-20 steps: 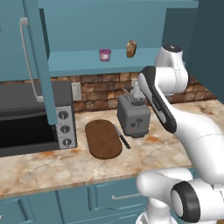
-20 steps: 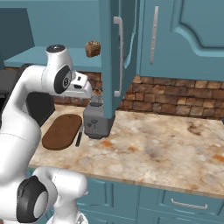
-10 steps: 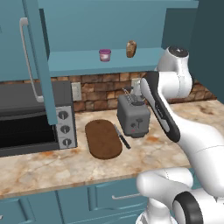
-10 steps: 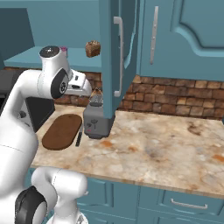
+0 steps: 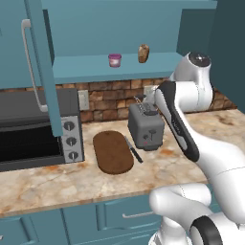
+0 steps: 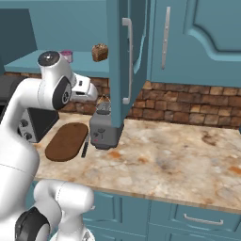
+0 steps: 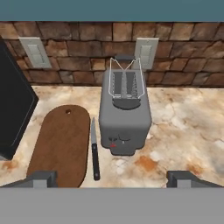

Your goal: Pick the bread, place it on the cutting board, pick the jam, place it on the counter, and close the cabinet.

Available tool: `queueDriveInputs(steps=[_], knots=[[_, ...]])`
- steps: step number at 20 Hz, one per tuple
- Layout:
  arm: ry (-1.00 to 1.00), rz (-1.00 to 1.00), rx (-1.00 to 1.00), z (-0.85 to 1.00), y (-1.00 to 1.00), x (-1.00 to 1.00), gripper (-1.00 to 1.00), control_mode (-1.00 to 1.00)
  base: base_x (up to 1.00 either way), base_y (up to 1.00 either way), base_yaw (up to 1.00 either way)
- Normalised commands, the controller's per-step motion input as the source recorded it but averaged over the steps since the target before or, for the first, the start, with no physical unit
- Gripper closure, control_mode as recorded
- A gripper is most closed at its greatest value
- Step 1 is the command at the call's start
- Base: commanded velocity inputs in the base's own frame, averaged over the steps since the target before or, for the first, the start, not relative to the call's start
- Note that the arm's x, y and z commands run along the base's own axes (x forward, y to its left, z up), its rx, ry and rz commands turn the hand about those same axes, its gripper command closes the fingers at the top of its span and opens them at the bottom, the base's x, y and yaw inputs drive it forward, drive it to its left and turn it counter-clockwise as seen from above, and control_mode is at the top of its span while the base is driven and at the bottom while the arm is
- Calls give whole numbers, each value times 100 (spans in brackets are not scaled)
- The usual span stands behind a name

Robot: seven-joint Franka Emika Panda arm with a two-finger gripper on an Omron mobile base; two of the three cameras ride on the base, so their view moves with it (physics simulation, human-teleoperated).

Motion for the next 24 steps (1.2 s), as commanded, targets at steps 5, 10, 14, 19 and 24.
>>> queueDriveInputs(steps=[5,10,14,19,24], knots=[[0,0,0,32,0,0,-100,-100,0,0,0],[0,-1,0,23,0,1,-100,-100,0,0,0],[0,-2,0,20,0,4,-100,-100,0,0,0],[0,-5,0,15,1,17,-100,-100,0,0,0],[0,-8,0,3,4,32,-100,-100,0,0,0]])
